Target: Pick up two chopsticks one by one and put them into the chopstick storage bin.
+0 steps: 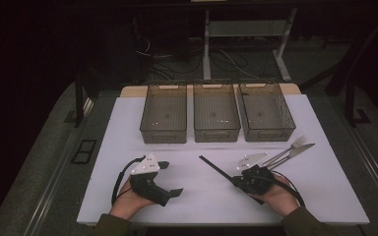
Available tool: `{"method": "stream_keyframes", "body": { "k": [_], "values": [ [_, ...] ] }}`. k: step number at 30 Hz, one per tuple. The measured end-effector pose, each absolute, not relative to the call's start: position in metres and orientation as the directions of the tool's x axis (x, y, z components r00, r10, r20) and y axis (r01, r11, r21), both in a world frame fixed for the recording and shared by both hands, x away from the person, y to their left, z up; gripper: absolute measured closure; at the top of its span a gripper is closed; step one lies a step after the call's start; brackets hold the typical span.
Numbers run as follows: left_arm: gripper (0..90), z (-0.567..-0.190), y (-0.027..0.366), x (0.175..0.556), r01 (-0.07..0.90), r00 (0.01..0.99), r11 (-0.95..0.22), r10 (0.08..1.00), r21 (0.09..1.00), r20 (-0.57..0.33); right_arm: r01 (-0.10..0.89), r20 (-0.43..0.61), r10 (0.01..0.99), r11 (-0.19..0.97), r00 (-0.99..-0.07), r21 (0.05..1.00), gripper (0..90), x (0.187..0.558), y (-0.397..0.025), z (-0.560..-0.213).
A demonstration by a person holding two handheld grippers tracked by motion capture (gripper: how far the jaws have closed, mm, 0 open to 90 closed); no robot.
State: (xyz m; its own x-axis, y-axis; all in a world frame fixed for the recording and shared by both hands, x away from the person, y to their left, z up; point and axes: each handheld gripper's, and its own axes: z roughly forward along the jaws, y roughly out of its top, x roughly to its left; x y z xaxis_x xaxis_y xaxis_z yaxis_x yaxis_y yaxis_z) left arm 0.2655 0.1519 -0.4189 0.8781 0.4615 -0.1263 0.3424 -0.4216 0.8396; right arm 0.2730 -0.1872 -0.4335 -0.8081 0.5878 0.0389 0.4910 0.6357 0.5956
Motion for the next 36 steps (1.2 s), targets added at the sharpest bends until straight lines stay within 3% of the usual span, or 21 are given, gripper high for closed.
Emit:
{"method": "stream_keyframes", "body": {
  "k": [18,36],
  "values": [
    [0.0,-0.419,0.152,0.265,0.339,0.88,-0.422,0.458,0.841,-0.125,0.506,0.057,0.588,0.638,-0.807,0.581,82.0,0.269,-0.193,-0.432],
    [0.0,-0.419,0.152,0.265,0.341,0.879,-0.422,0.459,0.84,-0.126,0.491,0.029,0.582,0.658,-0.813,0.57,85.5,0.261,-0.193,-0.437]
  ]
}}
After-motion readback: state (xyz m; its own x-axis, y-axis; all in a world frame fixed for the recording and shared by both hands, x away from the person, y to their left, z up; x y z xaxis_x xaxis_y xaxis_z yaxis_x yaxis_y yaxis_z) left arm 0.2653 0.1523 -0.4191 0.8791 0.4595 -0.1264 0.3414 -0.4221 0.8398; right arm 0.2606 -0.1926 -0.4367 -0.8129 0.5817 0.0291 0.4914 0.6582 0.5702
